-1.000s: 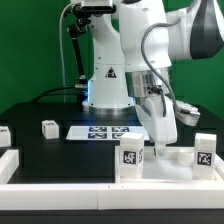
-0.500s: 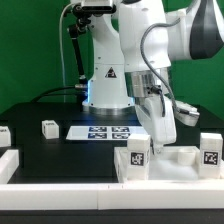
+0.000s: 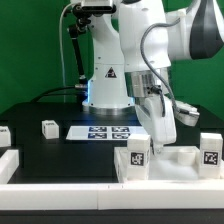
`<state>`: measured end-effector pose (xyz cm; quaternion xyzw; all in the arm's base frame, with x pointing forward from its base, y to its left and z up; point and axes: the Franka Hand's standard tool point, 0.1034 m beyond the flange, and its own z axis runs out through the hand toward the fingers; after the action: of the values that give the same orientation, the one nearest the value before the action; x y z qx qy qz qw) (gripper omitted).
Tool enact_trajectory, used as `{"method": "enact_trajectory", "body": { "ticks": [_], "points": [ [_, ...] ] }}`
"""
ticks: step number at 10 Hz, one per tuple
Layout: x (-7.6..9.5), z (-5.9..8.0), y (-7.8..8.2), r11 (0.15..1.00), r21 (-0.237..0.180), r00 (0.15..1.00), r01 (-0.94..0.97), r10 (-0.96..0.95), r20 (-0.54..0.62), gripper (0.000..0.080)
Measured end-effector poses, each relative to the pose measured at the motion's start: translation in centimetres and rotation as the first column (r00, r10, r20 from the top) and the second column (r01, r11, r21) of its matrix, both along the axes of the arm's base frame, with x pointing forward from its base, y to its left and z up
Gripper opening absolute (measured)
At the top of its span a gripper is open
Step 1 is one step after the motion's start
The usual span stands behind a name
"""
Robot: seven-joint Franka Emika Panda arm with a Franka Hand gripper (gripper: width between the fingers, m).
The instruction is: Assemble square table
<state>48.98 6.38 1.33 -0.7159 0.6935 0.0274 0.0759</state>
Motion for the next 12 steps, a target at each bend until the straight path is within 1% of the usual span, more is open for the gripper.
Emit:
{"method": "enact_trajectory", "body": {
  "ticks": [1,3,5,6,7,8,9,10,11,12],
  "points": [
    [-0.1,0.1,-0.3,0.999,-0.004,0.999,-0.035,0.035,0.006,0.0058],
    [-1.2,0.5,-3.1,0.989,-0.026,0.989,-0.144,0.145,0.027,0.0058],
    [-2.0,0.5,-5.5,0.962,-0.072,0.962,-0.265,0.269,0.049,0.0058],
    [-2.0,0.4,-5.9,0.948,-0.084,0.949,-0.307,0.311,0.052,0.0058],
    [-2.0,0.4,-5.7,0.933,-0.096,0.934,-0.347,0.353,0.058,0.0058],
    [-2.0,0.3,-5.7,0.93,-0.095,0.931,-0.355,0.361,0.056,0.0058],
    [-2.0,0.2,-5.9,0.896,-0.104,0.897,-0.431,0.438,0.057,0.0058],
    [-1.8,0.1,-7.3,0.832,-0.123,0.833,-0.541,0.55,0.055,0.0058],
    [-1.9,0.1,-9.1,0.763,-0.15,0.765,-0.629,0.642,0.056,0.0058],
    [-2.0,0.0,-10.9,0.672,-0.17,0.674,-0.721,0.737,0.053,0.0058]
  ]
}}
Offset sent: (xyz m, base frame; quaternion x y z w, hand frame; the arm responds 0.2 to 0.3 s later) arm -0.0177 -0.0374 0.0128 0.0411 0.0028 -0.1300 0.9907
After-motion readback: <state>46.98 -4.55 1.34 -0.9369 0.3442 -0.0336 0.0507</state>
